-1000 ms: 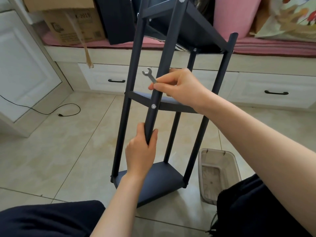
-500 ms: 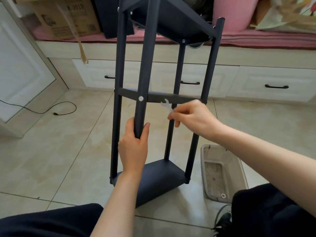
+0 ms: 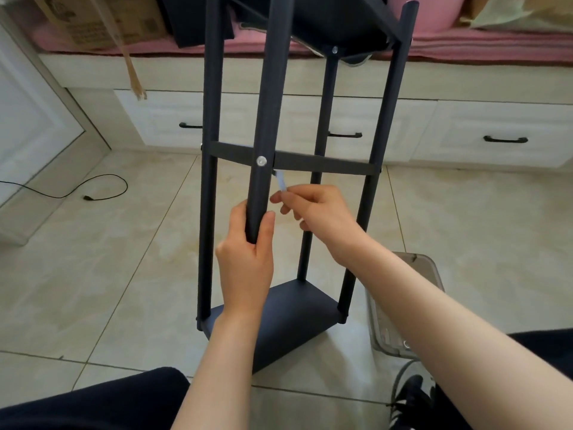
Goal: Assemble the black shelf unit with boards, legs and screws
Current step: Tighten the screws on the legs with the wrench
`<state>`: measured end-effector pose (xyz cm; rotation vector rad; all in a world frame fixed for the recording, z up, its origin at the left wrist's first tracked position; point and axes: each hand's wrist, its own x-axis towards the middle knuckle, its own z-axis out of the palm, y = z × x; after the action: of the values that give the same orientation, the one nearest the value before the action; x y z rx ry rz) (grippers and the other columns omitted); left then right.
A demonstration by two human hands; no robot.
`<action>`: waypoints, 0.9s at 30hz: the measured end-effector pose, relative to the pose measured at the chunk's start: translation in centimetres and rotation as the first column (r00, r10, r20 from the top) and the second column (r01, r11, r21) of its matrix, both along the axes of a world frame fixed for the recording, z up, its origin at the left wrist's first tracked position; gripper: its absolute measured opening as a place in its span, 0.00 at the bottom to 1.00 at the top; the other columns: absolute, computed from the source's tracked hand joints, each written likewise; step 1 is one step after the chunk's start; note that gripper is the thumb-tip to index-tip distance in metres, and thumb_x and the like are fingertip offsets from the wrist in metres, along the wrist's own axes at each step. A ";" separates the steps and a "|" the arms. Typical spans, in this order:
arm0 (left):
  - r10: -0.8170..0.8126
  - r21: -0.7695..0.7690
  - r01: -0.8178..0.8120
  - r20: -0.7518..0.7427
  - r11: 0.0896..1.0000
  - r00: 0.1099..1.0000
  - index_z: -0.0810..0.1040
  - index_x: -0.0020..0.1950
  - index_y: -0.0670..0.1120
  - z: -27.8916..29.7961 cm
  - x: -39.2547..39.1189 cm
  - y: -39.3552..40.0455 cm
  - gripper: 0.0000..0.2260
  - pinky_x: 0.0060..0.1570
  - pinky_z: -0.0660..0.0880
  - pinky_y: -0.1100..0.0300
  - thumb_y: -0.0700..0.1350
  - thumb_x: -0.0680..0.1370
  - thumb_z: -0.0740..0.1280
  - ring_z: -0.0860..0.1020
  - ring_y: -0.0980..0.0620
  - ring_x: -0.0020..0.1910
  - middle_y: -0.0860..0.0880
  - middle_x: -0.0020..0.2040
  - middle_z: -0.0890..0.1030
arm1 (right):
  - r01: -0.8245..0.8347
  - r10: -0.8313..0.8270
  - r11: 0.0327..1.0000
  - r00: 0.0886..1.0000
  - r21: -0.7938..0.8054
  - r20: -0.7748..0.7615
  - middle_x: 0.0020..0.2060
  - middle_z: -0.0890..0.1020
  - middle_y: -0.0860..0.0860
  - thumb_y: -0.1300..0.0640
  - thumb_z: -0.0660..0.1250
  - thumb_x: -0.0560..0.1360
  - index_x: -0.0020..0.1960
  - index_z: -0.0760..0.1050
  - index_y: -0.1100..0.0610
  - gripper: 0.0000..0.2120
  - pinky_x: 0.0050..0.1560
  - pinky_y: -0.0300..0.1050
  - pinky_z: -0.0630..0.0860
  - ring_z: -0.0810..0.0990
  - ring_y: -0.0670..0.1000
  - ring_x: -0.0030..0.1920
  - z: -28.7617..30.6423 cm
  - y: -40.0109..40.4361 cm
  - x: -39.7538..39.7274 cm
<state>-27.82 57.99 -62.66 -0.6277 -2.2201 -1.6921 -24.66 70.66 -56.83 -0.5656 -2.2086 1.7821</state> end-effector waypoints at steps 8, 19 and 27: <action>0.015 0.018 -0.015 0.007 1.000 1.000 0.77 0.64 0.46 -0.1 -0.2 0.3 0.19 0.33 0.69 0.73 0.57 0.82 0.60 0.75 0.61 0.34 0.66 0.37 0.76 | 0.069 -0.057 0.989 0.994 0.134 -0.095 0.36 0.83 0.44 0.54 0.66 0.80 0.48 0.85 0.53 0.09 0.41 0.28 0.74 0.81 0.40 0.40 -1.1 -1.0 -1.4; -0.005 0.021 0.004 0.025 1.000 1.000 0.78 0.66 0.47 0.3 0.1 0.6 0.19 0.31 0.69 0.71 0.56 0.82 0.60 0.74 0.58 0.32 0.60 0.36 0.75 | 0.160 -0.098 0.953 0.967 0.257 -0.236 0.36 0.83 0.54 0.58 0.67 0.79 0.44 0.84 0.62 0.10 0.48 0.56 0.77 0.81 0.55 0.41 -1.4 -1.1 -2.2; -0.019 0.030 0.018 0.032 0.999 0.999 0.77 0.67 0.45 0.3 0.1 0.6 0.20 0.32 0.69 0.72 0.56 0.82 0.60 0.75 0.59 0.33 0.65 0.38 0.77 | 0.336 -0.212 0.905 0.888 0.262 -0.409 0.34 0.82 0.54 0.61 0.69 0.77 0.44 0.84 0.61 0.07 0.40 0.51 0.75 0.77 0.52 0.35 -3.5 -2.2 -3.4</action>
<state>-27.68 58.56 -62.34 -0.6198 -2.2135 -1.7529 -28.07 68.50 -60.32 -0.4041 -1.9777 1.2232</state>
